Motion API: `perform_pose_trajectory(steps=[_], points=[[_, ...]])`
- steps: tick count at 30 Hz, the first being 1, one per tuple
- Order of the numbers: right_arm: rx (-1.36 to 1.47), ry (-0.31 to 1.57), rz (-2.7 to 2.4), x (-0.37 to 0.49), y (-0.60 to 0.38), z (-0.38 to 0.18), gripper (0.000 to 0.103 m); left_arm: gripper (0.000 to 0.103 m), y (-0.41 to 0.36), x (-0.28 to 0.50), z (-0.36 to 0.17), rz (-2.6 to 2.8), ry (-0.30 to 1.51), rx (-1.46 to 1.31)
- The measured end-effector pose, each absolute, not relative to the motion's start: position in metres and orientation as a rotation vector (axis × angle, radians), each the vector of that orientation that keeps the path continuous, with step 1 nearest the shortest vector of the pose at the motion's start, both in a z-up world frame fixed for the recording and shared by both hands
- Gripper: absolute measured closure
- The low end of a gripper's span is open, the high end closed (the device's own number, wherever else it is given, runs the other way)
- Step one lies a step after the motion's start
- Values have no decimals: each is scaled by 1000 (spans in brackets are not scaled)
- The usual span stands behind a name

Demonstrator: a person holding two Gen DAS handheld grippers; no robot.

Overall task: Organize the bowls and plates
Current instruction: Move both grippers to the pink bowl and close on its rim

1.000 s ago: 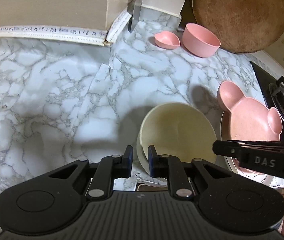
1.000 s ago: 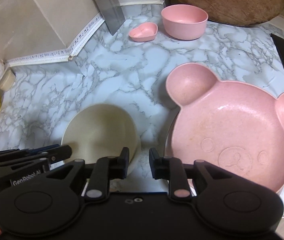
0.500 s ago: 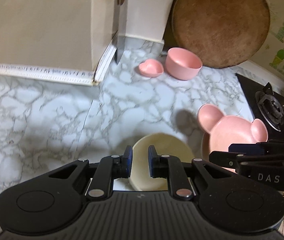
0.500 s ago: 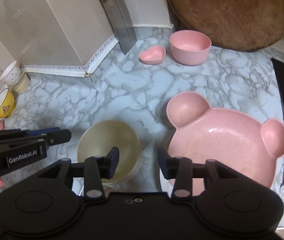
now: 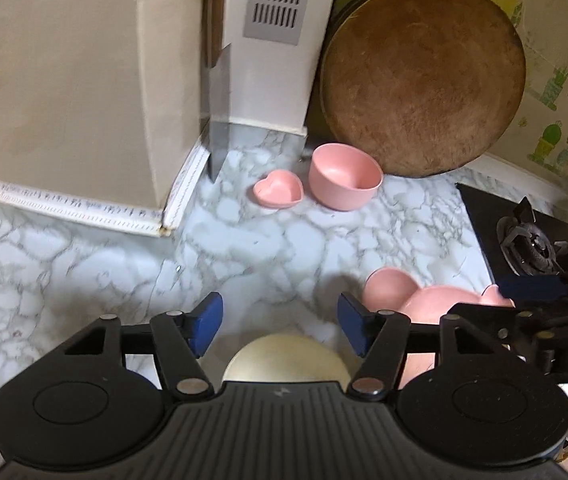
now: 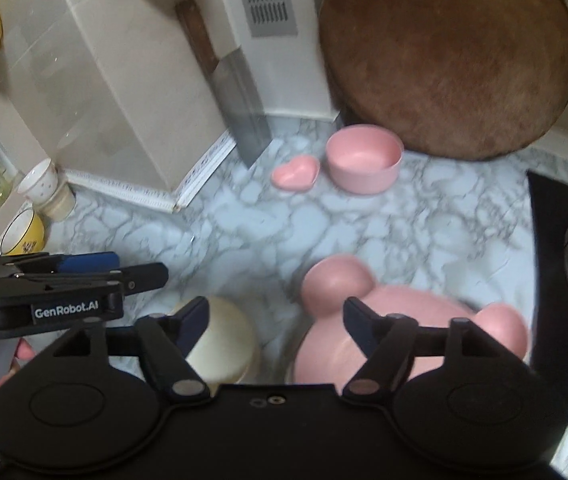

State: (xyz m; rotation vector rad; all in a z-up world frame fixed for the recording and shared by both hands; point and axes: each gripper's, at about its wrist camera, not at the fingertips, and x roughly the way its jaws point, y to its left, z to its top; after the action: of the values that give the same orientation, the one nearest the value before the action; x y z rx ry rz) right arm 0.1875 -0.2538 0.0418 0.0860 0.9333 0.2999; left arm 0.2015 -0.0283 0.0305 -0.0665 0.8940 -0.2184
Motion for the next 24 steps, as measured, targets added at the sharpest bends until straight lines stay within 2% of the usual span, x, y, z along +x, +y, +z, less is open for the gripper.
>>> perform_pose_trajectory(steps=[3, 7, 9, 24], points=[[110, 923, 298, 196, -266, 46, 15, 27, -37, 212, 31, -207, 888, -53], [122, 926, 311, 210, -279, 48, 3, 26, -45, 231, 28, -185, 902, -61], [119, 926, 306, 217, -284, 46, 1, 26, -48, 239, 24, -173, 915, -71], [75, 920, 145, 308, -328, 32, 0, 26, -86, 326, 23, -89, 887, -80]])
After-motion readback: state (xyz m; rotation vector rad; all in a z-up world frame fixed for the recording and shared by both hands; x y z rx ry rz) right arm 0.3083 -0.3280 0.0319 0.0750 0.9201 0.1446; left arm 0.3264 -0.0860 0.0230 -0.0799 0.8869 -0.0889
